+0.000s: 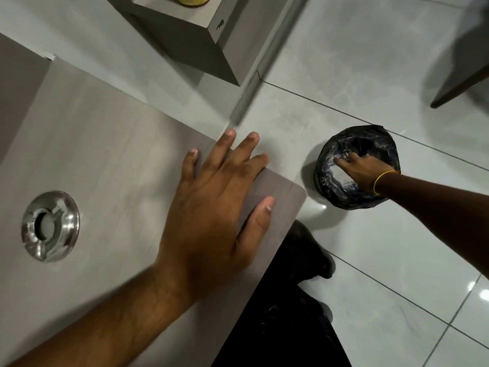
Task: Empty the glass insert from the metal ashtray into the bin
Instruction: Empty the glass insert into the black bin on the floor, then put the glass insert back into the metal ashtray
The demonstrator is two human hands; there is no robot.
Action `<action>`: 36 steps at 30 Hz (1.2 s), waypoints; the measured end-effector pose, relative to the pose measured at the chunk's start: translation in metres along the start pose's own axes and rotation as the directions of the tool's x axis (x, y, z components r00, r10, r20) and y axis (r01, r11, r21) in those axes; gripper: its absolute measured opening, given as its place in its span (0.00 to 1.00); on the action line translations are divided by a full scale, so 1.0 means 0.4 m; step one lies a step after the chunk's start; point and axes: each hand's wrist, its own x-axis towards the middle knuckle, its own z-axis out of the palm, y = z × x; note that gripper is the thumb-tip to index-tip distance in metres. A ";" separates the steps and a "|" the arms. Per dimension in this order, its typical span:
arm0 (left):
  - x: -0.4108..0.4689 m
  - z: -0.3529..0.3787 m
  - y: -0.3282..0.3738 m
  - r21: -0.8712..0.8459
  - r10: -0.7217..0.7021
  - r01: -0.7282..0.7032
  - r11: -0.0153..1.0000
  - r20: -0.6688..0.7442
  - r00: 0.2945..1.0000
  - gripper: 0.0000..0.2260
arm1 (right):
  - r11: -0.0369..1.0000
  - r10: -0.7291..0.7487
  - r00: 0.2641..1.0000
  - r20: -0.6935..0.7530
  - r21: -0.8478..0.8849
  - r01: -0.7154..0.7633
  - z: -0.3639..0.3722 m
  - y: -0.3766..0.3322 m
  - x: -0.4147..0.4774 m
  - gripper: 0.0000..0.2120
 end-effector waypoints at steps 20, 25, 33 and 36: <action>-0.001 -0.001 -0.008 0.071 0.043 -0.044 0.997 0.009 0.999 0.28 | 0.257 0.657 0.731 0.183 0.857 -0.446 -0.179 0.022 -0.199 0.32; -0.002 0.010 -0.004 0.078 -0.001 -0.002 0.997 0.030 1.000 0.30 | -0.025 0.690 0.676 0.259 0.942 -0.335 -0.403 -0.012 -0.403 0.20; -0.094 0.002 0.025 -0.049 -0.422 0.419 0.907 -0.131 0.897 0.37 | 0.258 0.600 0.799 -0.052 0.957 -0.131 -0.816 -0.169 -0.587 0.14; -0.198 -0.013 -0.006 -0.130 -0.587 0.573 0.809 -0.196 0.785 0.36 | 0.402 0.488 0.856 -0.169 0.914 -0.049 -0.920 -0.286 -0.577 0.12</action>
